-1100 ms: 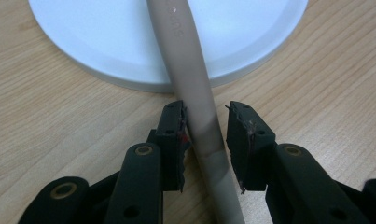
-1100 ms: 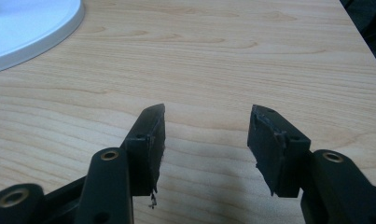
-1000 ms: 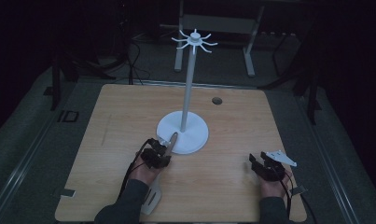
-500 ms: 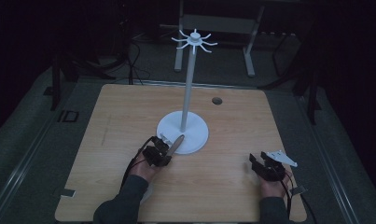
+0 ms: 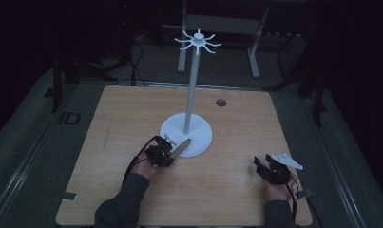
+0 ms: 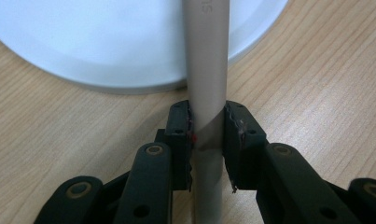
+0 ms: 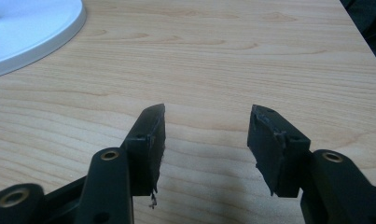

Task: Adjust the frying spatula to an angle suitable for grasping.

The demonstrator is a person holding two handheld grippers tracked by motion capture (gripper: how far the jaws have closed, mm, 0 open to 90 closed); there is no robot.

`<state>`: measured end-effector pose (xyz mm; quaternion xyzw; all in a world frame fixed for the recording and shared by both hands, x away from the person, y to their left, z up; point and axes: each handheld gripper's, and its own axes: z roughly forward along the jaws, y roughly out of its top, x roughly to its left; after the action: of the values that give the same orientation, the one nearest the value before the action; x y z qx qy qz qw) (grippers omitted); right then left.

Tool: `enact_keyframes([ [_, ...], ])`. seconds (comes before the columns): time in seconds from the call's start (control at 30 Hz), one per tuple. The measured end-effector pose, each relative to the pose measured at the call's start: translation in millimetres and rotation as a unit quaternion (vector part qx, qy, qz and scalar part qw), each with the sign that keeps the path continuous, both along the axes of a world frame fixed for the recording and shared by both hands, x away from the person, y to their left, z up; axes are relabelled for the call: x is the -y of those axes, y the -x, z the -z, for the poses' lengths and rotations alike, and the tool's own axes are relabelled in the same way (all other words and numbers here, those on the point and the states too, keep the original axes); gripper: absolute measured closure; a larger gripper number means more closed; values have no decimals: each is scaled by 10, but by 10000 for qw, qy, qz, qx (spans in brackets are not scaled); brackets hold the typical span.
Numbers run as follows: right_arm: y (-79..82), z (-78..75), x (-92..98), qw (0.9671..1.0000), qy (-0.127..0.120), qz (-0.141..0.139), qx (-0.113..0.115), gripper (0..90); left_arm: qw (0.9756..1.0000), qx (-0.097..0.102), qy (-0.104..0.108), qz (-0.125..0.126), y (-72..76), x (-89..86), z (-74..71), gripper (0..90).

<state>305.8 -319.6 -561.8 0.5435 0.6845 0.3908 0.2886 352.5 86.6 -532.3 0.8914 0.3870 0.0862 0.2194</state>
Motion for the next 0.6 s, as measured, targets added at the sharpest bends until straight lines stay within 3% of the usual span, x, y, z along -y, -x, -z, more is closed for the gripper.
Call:
enact_keyframes([
  [0.3,-1,0,2,10000,-6,0,-1,464,9994,-268,-183,-86,-67,43,-1,732],
  [0.6,-1,0,2,10000,-8,1,-10,465,9992,-203,-276,-183,-64,74,3,737],
])
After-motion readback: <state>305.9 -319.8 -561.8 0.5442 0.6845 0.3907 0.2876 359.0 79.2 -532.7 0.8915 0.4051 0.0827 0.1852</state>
